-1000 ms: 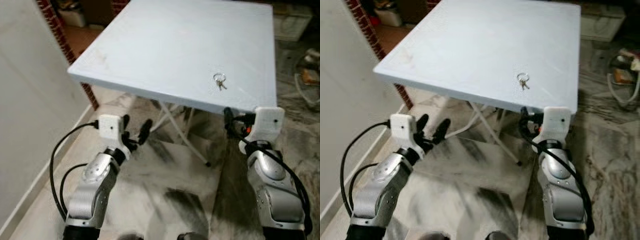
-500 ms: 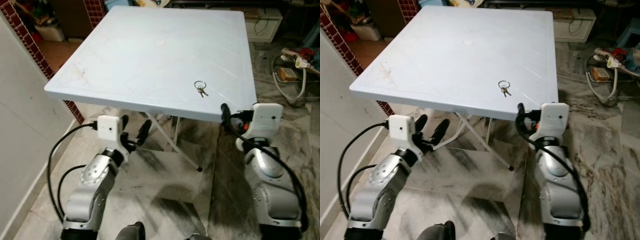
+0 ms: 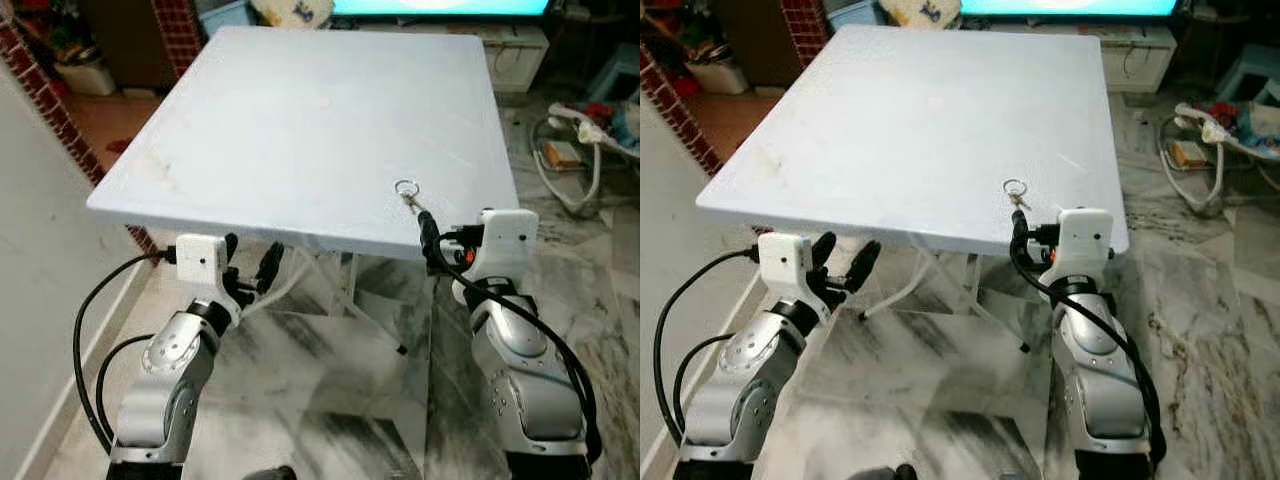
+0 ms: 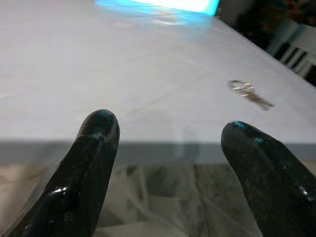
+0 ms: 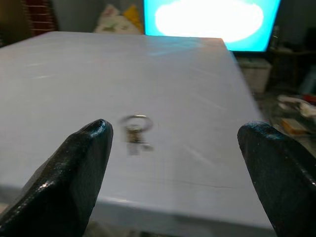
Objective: Hang keys on a hook
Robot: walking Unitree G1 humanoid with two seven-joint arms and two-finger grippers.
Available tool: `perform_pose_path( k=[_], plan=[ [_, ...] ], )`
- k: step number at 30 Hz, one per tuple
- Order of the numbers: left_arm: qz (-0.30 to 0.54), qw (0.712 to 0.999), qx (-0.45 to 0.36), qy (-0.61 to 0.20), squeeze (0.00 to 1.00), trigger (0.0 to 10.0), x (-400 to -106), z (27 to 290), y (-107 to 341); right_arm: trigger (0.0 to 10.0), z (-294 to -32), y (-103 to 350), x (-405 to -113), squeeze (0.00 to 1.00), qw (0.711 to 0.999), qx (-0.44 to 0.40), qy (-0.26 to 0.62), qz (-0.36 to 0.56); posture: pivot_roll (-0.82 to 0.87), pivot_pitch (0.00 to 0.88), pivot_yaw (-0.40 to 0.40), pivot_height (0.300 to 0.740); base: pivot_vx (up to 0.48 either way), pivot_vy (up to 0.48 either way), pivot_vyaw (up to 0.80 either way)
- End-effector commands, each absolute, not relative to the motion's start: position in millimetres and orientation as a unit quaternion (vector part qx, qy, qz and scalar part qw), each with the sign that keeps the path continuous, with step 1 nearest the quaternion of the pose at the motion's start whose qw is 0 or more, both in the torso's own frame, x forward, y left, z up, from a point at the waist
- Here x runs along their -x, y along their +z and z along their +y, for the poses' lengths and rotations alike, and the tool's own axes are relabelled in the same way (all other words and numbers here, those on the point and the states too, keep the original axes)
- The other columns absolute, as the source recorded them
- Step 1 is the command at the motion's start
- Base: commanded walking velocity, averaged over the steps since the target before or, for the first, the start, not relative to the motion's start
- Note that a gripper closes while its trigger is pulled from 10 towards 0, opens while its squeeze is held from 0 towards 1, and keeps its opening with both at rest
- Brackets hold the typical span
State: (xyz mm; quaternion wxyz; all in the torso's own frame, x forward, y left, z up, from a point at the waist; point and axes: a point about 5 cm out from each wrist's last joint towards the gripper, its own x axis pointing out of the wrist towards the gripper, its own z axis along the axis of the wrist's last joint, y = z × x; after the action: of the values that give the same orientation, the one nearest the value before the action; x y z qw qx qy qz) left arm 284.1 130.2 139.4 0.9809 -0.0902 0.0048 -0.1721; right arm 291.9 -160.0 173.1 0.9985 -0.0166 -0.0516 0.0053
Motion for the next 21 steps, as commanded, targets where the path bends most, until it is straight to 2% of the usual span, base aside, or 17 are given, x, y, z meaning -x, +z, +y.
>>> perform_pose_path(
  k=[1, 7, 21],
  plan=[
    [0.006, 0.979, 0.091, -0.181, 0.00, 10.0, -281.5, 126.8, 139.2, 10.0, -163.5, 174.4, -291.1, 0.00, 0.998, 0.020, -0.003, -0.055, -0.07, 0.171, 0.051, 0.740, 0.480, 0.000, 0.00],
    [0.011, 0.979, 0.099, -0.176, 0.00, 10.0, -281.4, 126.7, 137.9, 10.0, -163.1, 174.3, -291.0, 0.00, 0.998, 0.020, -0.004, -0.053, -0.07, 0.174, 0.051, 0.740, 0.381, 0.000, 0.00],
    [0.020, 0.981, 0.080, -0.175, 0.00, 10.0, -275.4, 130.0, 135.1, 10.0, -153.1, 177.8, -292.2, 0.00, 1.000, -0.005, 0.002, -0.028, -0.05, 0.194, 0.065, 0.740, 0.000, 0.000, 0.00]
  ],
)
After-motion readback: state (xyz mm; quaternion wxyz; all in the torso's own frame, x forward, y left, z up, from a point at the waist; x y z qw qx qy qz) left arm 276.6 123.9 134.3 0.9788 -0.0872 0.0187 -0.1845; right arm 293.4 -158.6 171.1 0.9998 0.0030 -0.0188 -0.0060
